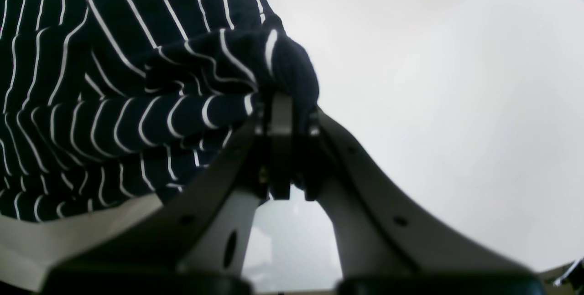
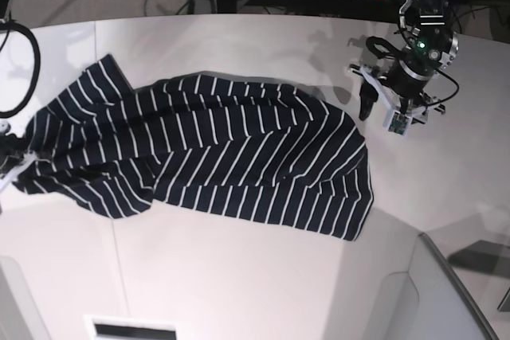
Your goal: Layout the t-shirt on the table in an organized manner, then fold the t-shirt properly
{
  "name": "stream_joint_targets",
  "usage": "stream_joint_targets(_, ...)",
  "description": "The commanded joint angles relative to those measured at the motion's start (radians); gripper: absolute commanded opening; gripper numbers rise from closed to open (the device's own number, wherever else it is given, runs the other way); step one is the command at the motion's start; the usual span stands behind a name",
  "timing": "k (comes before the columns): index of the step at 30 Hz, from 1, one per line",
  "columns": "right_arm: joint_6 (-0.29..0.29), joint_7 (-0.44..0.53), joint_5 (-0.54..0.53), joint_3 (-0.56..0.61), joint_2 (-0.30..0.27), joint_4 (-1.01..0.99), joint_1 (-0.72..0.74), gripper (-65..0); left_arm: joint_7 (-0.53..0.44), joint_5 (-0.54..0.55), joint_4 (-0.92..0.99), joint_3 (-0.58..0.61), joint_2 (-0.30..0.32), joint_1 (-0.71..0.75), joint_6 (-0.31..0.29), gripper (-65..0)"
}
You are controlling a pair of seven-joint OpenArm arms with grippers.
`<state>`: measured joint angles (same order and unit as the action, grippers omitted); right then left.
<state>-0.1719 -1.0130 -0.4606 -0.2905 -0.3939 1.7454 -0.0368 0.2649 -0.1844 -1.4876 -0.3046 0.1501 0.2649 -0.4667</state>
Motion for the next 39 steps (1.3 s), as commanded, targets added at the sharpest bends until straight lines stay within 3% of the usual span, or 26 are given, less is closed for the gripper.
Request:
stream_joint_targets(1, 0.002, 0.029, 0.0, -0.009, -0.018, 0.015, 0.013, -65.0, -0.052, 0.001, 0.002, -0.008, 0.012, -0.026, 0.019, -28.0)
stream_joint_targets(6, 0.002, 0.029, 0.0, -0.009, -0.018, 0.015, 0.011, -65.0, -0.169, -0.002, 0.106, 0.006, 0.015, -0.079, 0.127, -27.3)
stream_joint_targets(15, 0.002, 0.03, 0.0, -0.009, -0.018, 0.015, 0.016, -65.0, -0.229, 0.0, 0.21, 0.166, 0.044, -0.135, 0.136, -27.0)
stream_joint_targets(28, -0.001, 0.033, 0.0, -0.009, -0.021, 0.015, 0.019, -65.0, -0.229, 0.0, 0.341, 0.173, 0.036, -0.261, 0.138, -28.1)
stream_joint_targets(30, -0.001, 0.033, 0.0, -0.009, -0.021, 0.015, 0.019, -65.0, -0.229, 0.0, 0.37, 0.181, 0.036, -0.286, 0.131, -33.7)
stream_joint_targets(33, -0.002, 0.033, 0.0, -0.009, -0.023, 0.014, 0.019, -65.0, -0.221, 0.0, 0.388, 0.258, 0.061, -0.296, 0.131, -61.2)
stream_joint_targets(34, -0.002, 0.033, 0.0, -0.009, -0.024, 0.014, 0.019, -65.0, -0.221, 0.0, 0.368, 0.275, 0.076, -0.29, 0.136, -65.0)
stream_joint_targets(39, -0.002, 0.033, 0.0, -0.009, -0.027, 0.014, 0.019, -65.0, -0.218, 0.001, 0.207, 0.21, 0.095, -0.221, 0.138, -65.0)
